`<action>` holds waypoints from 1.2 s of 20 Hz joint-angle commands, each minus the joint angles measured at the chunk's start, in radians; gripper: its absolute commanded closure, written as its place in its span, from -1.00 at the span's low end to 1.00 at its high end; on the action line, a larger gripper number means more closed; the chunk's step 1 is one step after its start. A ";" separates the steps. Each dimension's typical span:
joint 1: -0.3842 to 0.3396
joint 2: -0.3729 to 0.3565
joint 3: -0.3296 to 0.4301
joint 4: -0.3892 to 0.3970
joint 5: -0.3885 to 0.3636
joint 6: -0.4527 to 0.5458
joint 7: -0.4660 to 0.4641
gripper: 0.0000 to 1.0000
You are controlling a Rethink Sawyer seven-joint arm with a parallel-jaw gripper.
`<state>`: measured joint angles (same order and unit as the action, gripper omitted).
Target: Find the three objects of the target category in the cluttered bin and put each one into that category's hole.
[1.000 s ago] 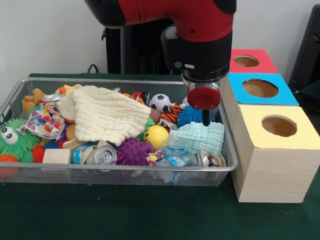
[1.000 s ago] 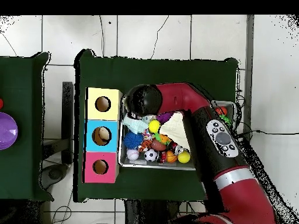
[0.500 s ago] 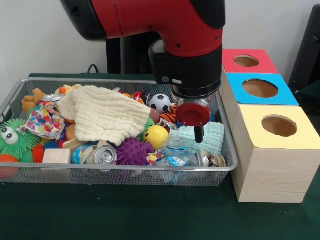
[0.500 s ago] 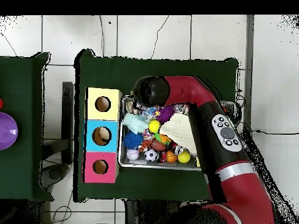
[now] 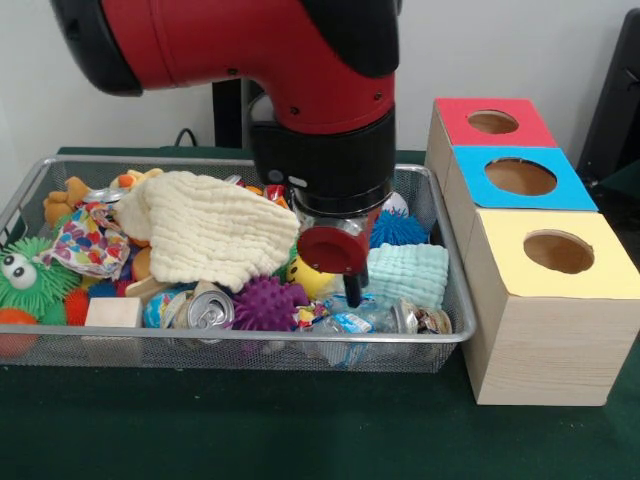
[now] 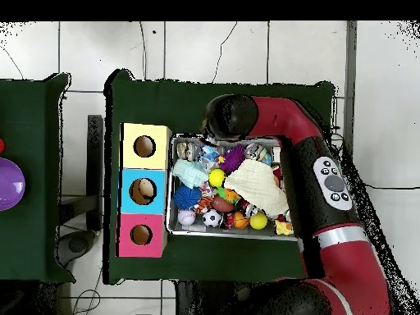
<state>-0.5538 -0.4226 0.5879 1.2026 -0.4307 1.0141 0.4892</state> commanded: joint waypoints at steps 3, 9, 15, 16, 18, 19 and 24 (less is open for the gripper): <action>-0.038 0.038 -0.068 -0.051 -0.077 0.176 -0.103 -1.00; -0.054 0.029 -0.082 0.003 -0.083 0.213 -0.091 -1.00; -0.042 0.042 -0.081 -0.008 -0.077 0.230 -0.082 -1.00; -0.042 0.042 -0.082 -0.006 -0.075 0.226 -0.078 -1.00; -0.040 0.049 -0.083 -0.009 -0.070 0.217 -0.061 -1.00; -0.040 0.052 -0.084 -0.008 -0.069 0.211 -0.054 -1.00; -0.041 0.066 -0.087 -0.017 -0.084 0.193 -0.065 -1.00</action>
<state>-0.5872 -0.4055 0.5306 1.1715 -0.4611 1.1383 0.4892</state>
